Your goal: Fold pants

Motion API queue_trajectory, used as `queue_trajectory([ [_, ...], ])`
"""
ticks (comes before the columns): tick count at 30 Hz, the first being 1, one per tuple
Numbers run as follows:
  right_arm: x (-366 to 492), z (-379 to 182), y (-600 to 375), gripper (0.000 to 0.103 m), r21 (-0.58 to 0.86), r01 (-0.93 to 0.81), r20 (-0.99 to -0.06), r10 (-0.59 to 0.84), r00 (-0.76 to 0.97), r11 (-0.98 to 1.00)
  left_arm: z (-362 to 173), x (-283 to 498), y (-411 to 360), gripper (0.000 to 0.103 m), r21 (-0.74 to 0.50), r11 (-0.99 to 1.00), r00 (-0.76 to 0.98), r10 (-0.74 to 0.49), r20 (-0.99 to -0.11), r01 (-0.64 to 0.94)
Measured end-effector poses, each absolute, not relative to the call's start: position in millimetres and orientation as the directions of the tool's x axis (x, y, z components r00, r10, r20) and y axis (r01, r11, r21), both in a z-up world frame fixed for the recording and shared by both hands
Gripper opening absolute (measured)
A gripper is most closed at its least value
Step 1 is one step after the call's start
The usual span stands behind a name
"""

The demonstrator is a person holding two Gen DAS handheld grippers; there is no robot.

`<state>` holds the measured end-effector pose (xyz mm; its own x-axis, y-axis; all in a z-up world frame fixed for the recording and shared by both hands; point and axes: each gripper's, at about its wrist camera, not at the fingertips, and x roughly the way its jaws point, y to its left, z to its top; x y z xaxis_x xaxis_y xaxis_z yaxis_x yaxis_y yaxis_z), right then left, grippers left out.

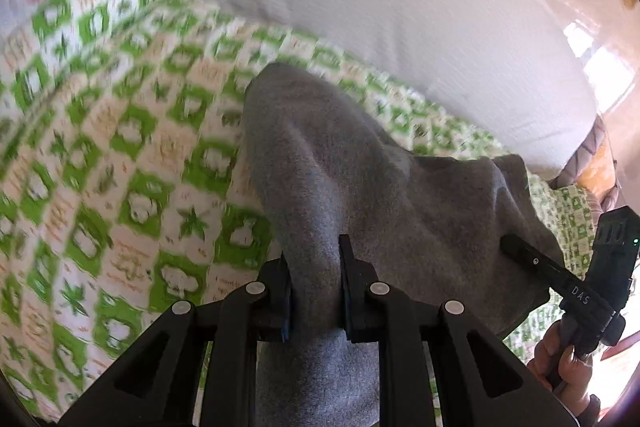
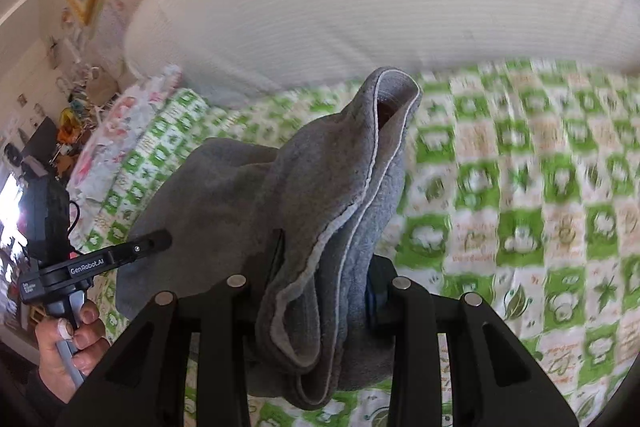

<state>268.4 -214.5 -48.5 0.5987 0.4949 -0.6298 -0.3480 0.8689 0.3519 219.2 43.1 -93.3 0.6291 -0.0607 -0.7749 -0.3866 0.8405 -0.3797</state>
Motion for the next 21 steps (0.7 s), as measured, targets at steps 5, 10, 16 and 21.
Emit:
queue_trajectory([
  [5,277,-78,-224,0.049,0.333,-0.304,-0.682,0.451,0.576,0.893,-107,215,48,0.031,-0.362,0.845,0.607,-0.056,-0.792,-0.394],
  [10,274,-79,-226,0.060,0.289,-0.307,-0.698,0.419,0.580,0.907,-103,208,50,0.046,-0.334,0.850,0.593,-0.032,-0.805,-0.407],
  [16,256,-55,-234,0.063,0.277,-0.313,-0.673,0.416,0.612,0.908,-86,191,40,0.052,-0.230,0.876,0.569,0.061,-0.820,-0.424],
  [21,230,-32,-230,0.072,0.241,-0.380,-0.625,0.442,0.643,0.893,-76,178,28,0.059,-0.186,0.888,0.564,0.095,-0.820,-0.421],
])
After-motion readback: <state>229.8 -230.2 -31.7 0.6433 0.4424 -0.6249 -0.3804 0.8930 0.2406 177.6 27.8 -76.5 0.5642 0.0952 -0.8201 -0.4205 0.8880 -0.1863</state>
